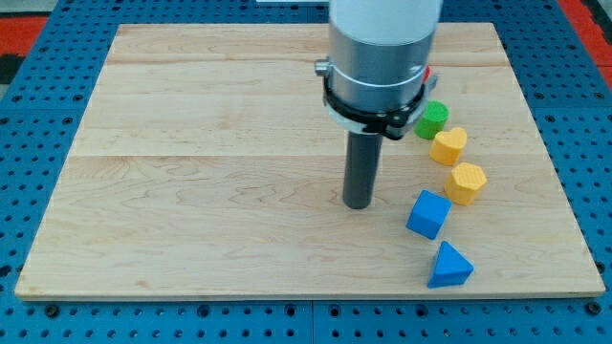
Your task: Move your arm towards the center
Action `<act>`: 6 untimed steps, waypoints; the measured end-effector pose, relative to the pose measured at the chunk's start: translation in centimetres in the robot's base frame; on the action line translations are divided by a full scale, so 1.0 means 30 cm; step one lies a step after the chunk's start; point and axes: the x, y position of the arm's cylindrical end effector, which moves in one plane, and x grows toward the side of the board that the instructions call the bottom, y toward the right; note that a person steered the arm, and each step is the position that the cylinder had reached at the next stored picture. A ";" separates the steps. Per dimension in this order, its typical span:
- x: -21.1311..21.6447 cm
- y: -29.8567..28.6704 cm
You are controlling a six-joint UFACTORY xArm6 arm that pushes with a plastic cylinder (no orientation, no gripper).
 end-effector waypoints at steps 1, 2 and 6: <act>0.050 0.134; 0.105 0.236; -0.029 -0.167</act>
